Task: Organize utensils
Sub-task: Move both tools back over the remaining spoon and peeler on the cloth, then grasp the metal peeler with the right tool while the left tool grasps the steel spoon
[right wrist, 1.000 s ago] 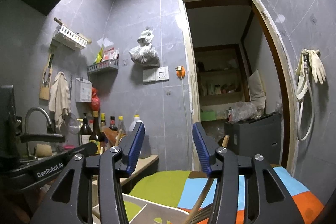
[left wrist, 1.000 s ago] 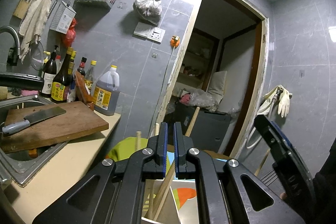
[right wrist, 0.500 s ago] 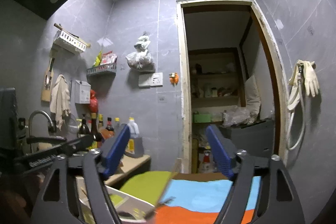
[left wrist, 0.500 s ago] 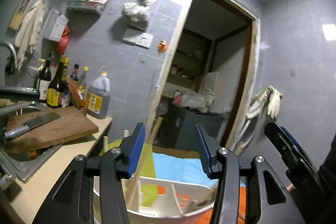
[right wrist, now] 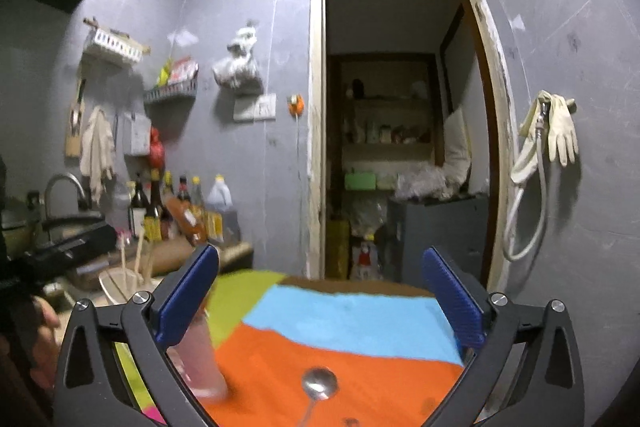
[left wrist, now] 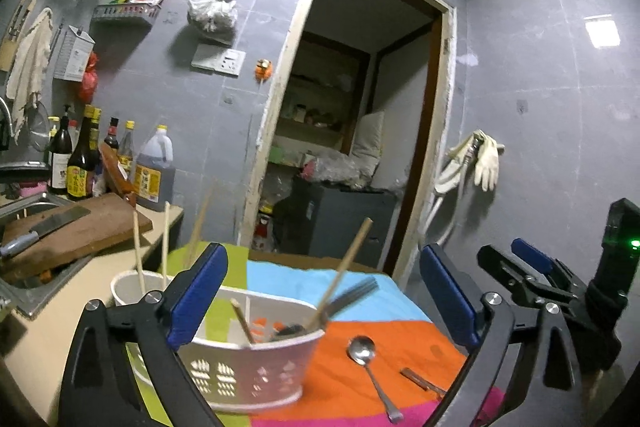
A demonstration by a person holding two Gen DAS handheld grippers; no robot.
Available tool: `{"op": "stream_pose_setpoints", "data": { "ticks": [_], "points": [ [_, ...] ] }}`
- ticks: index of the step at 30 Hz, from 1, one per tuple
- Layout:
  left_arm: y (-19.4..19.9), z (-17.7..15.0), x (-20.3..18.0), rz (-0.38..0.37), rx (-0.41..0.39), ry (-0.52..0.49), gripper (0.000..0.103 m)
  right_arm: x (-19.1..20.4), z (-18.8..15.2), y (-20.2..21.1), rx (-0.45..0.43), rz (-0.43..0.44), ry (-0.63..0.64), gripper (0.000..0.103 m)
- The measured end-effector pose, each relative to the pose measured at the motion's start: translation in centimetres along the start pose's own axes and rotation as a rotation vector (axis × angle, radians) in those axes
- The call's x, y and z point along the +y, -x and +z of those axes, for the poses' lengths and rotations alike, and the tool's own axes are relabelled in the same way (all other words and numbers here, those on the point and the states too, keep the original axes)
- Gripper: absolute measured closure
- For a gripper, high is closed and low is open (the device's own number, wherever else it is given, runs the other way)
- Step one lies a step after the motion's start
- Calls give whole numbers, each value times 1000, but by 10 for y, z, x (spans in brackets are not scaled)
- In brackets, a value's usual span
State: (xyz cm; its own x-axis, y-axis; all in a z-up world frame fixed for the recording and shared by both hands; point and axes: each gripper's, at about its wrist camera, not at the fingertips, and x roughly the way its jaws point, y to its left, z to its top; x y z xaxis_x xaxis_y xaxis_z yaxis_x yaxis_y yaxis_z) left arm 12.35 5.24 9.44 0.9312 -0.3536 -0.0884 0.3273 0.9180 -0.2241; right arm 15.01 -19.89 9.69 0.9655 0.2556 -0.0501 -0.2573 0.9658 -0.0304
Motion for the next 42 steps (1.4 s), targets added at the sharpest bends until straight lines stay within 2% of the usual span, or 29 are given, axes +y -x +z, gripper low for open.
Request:
{"op": "stream_pose_setpoints", "data": {
  "ticks": [5,12,22,24,28,31,33,35,42],
  "points": [
    [-2,-18,-22,7,81,-13,8,-20,-16,3,101,-20,27,0],
    [-14,-47,-43,-31,218,-18,8,-45,-45,-1,285,-29,30,0],
    [-47,-87,-68,27,409,-60,8,-73,-94,-25,581,34,-5,0],
    [-58,-94,-71,40,467,-72,9,-80,-103,-31,639,56,-36,3],
    [-76,-104,-73,39,540,-80,10,-84,-117,-37,725,109,-55,21],
    [-92,-109,-77,24,588,-101,23,-82,-125,-41,773,146,-52,32],
    [-102,-113,-77,17,622,-108,36,-80,-129,-43,792,168,-48,37],
    [-116,-119,-76,7,669,-100,43,-79,-132,-45,809,193,-47,44],
    [-156,-134,-69,-9,810,-64,73,-70,-134,-53,832,242,-9,56]
  ]
}}
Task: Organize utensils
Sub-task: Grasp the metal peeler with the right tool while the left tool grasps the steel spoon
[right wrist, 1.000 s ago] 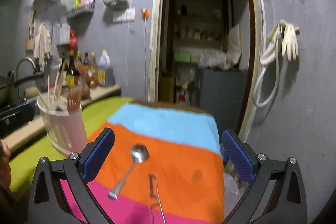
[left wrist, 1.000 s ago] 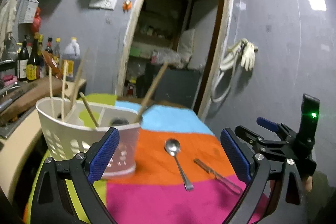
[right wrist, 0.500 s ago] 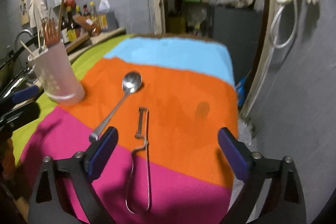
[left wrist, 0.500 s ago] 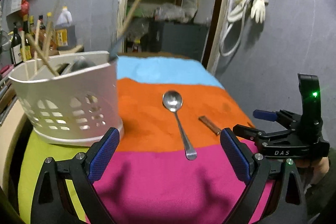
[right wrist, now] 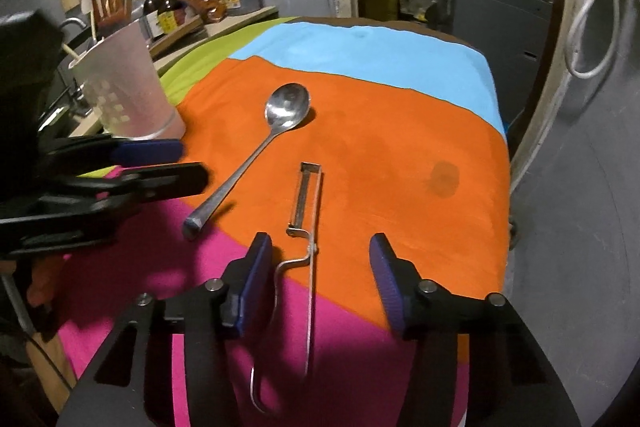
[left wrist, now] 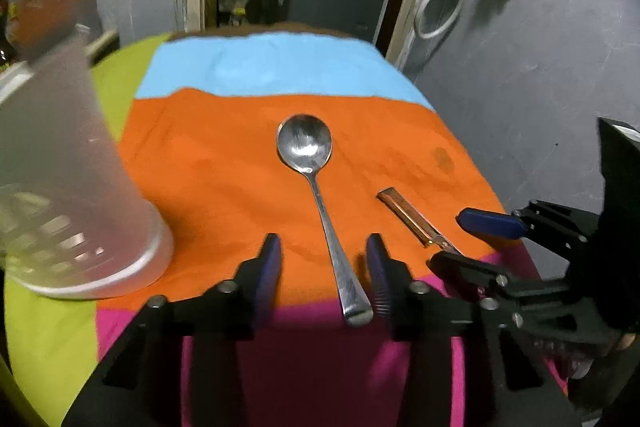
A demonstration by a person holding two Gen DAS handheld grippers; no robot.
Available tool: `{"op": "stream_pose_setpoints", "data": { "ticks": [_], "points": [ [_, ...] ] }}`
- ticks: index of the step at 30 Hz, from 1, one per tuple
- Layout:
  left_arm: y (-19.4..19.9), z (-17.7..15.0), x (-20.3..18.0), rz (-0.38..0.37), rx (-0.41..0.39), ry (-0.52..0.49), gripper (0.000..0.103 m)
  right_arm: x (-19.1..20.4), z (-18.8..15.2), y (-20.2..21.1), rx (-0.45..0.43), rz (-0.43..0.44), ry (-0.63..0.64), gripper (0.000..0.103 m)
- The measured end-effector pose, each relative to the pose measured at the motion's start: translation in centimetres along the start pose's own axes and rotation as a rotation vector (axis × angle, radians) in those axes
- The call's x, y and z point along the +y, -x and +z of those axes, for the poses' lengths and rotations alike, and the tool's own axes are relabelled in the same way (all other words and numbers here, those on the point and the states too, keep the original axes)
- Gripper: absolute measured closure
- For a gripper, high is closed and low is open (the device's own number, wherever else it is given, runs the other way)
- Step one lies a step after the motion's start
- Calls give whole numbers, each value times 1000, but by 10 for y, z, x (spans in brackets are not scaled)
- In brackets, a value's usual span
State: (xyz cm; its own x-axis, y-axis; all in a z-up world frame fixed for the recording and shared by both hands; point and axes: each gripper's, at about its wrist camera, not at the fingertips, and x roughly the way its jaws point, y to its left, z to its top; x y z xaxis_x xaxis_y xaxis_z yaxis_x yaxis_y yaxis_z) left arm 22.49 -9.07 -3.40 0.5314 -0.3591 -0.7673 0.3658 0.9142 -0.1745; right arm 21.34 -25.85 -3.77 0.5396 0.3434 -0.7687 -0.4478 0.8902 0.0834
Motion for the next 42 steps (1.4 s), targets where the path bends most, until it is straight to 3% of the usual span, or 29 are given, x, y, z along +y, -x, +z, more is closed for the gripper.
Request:
{"op": "stream_pose_setpoints", "data": {
  "ticks": [9,12,29,31,33,35,36,38,42],
  "points": [
    [-25,10,3,16,85,1,94,6,4,-11,25,-9,45,72],
    [-24,8,4,26,89,-2,97,8,5,-13,32,-12,57,85],
    [8,-28,5,16,97,-8,97,-8,6,-11,19,-69,-3,88],
    [8,-26,3,28,91,-19,96,-10,8,-13,26,-68,-11,87],
    [8,-24,0,21,83,-30,86,-11,9,-15,29,-68,-10,87],
    [10,-22,-3,7,50,-40,60,-11,10,-15,31,-72,-3,84],
    [11,-21,-3,7,33,-45,56,-11,10,-15,30,-74,-1,84],
    [9,-14,-5,24,-2,-69,56,-13,10,-15,29,-73,-5,81],
    [-7,2,-11,46,2,-101,56,-16,11,-17,27,-61,-21,79]
  ]
}}
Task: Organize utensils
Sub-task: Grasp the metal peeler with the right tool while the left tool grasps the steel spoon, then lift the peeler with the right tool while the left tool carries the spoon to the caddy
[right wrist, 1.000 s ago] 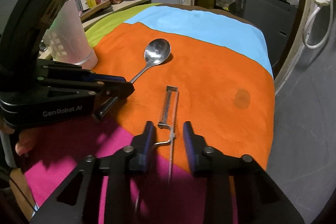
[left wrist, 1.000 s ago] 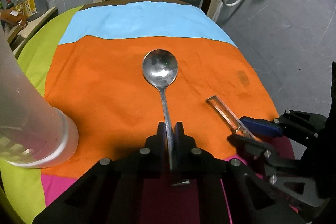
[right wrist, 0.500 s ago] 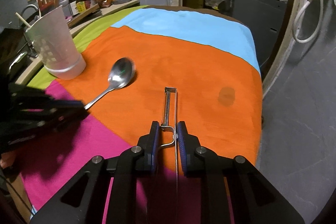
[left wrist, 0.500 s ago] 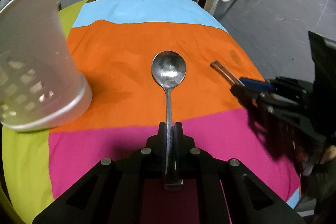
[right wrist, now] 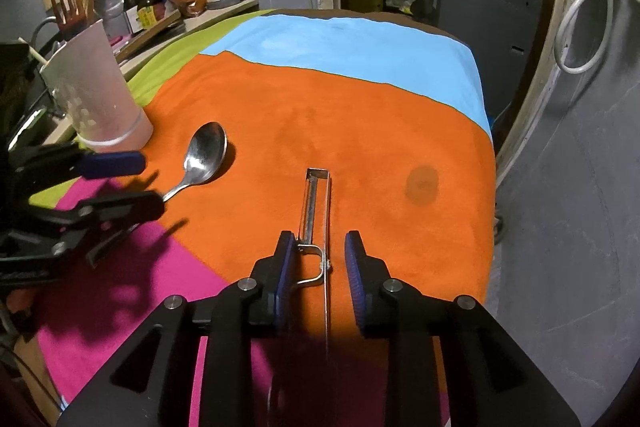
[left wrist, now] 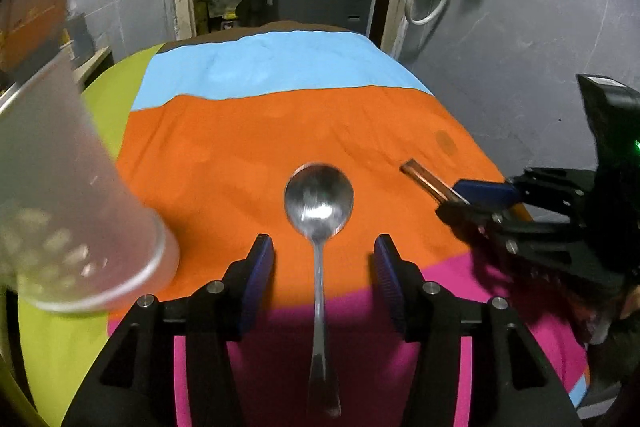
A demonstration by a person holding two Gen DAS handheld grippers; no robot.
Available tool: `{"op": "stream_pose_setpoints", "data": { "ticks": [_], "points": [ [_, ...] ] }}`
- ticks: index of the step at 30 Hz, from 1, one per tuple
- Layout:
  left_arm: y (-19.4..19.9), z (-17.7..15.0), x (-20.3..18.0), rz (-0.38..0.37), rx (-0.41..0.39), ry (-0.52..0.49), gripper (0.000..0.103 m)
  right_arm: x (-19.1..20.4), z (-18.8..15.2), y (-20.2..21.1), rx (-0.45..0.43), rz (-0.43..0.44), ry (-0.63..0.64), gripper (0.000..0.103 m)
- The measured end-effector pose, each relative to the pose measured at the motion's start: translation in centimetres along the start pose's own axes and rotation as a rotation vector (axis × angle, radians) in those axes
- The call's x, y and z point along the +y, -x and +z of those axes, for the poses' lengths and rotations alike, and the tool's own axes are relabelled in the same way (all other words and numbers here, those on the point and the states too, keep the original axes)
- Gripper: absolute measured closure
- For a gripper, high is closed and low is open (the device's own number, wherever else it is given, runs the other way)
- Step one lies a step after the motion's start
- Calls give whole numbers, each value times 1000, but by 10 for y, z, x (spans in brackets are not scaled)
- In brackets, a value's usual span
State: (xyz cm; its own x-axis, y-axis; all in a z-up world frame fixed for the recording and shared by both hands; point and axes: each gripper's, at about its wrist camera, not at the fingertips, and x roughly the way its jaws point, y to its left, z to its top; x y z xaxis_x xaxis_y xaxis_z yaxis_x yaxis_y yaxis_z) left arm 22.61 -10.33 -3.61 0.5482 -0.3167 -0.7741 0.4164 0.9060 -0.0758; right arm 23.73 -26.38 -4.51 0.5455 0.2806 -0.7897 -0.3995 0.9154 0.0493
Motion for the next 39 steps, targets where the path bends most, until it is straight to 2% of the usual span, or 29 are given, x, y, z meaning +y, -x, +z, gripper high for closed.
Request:
{"op": "stream_pose_setpoints", "data": {
  "ticks": [10,11,12,14,15,16,17,20,23,26,29,33,39],
  "points": [
    [-30,10,6,40,27,-76,57,1,15,-13,13,2,20,76],
    [-31,10,5,42,26,-83,58,0,16,-15,16,5,20,76],
    [-33,11,6,41,26,-87,63,-1,18,-17,19,9,17,76],
    [-34,11,7,41,25,-85,65,-2,21,-20,23,15,9,76],
    [-34,11,7,41,25,-79,65,-2,23,-21,26,16,3,78],
    [-33,11,7,41,23,-74,65,-3,24,-21,26,14,-5,87],
    [-32,10,7,40,18,-70,65,-3,24,-21,24,16,-13,92],
    [-21,7,8,44,-13,-48,65,-7,22,-17,0,30,-79,93],
    [-1,3,10,58,-97,-28,65,0,17,0,-78,-18,-74,93],
    [22,-4,11,48,-198,-7,65,14,13,28,-205,-54,-51,93],
    [44,-10,11,25,-304,5,65,30,6,60,-369,-92,-31,93],
    [74,-10,8,17,-446,13,65,50,0,89,-532,-138,-3,93],
    [114,-5,5,38,-593,30,65,68,4,119,-762,-131,-18,93]
  ]
}}
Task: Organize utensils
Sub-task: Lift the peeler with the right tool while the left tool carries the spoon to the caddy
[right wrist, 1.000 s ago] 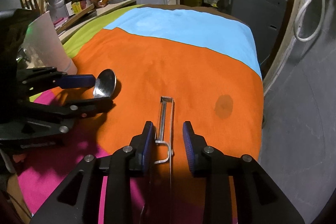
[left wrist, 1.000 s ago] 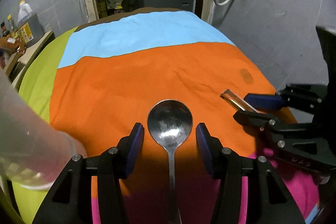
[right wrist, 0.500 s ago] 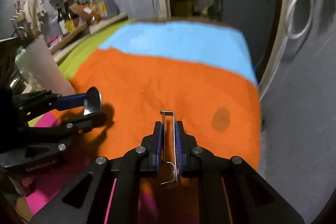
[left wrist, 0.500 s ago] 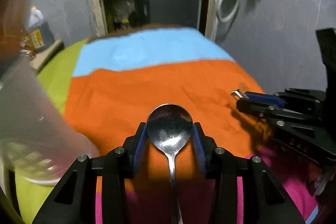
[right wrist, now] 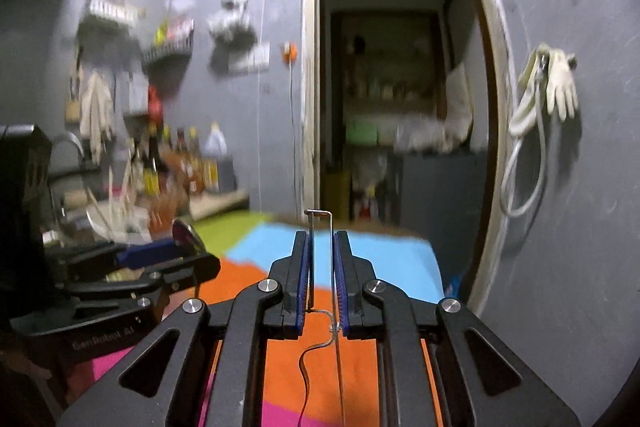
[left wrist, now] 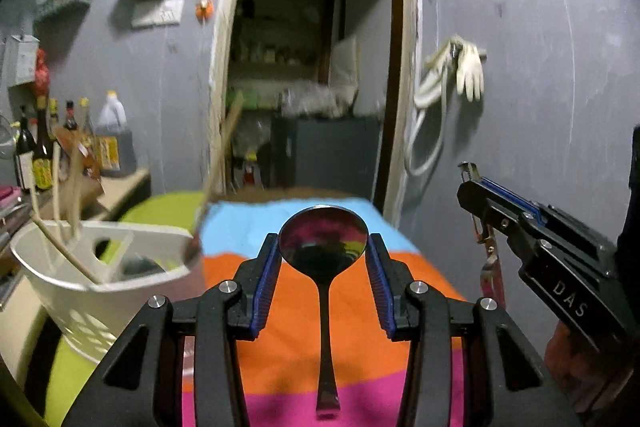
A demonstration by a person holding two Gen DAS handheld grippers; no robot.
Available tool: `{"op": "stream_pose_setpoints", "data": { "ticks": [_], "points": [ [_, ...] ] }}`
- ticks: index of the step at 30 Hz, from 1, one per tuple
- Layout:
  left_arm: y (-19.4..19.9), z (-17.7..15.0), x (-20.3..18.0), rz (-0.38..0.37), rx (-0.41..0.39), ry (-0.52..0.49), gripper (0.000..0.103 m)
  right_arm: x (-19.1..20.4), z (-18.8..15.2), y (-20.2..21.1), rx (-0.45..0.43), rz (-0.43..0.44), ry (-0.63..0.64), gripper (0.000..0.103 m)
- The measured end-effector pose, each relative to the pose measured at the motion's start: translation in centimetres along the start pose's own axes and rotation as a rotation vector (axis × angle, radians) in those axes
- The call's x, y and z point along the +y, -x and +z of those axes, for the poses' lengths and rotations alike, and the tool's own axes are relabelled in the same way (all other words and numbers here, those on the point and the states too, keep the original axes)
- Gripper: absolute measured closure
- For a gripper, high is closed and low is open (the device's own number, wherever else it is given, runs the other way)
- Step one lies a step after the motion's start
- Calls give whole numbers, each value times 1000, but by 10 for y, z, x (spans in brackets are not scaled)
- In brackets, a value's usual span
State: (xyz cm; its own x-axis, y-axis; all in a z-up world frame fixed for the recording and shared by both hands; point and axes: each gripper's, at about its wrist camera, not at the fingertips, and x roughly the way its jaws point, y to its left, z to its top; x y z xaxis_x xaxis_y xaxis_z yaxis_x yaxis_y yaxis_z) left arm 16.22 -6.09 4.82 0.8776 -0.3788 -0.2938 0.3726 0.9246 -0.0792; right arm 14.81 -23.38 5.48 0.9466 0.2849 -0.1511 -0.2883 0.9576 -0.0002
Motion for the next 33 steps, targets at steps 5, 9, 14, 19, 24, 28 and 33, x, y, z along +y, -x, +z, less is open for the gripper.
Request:
{"op": "stream_pose_setpoints", "data": {
  "ticks": [5,9,14,19,24,28,33],
  "points": [
    [23,22,8,7,-53,27,65,8,19,5,-143,12,-38,93],
    [43,40,19,20,-83,53,65,19,30,9,-233,2,-42,93],
    [66,57,36,59,-126,78,65,30,42,12,-297,9,-50,93],
    [89,75,65,100,-187,112,65,48,58,4,-334,62,-66,93],
    [109,92,94,163,-237,134,65,66,76,-8,-353,155,-119,93],
    [114,96,113,214,-255,145,65,79,88,-22,-358,217,-161,93],
    [111,97,140,303,-272,155,65,96,99,-47,-335,279,-211,93]
  ]
}}
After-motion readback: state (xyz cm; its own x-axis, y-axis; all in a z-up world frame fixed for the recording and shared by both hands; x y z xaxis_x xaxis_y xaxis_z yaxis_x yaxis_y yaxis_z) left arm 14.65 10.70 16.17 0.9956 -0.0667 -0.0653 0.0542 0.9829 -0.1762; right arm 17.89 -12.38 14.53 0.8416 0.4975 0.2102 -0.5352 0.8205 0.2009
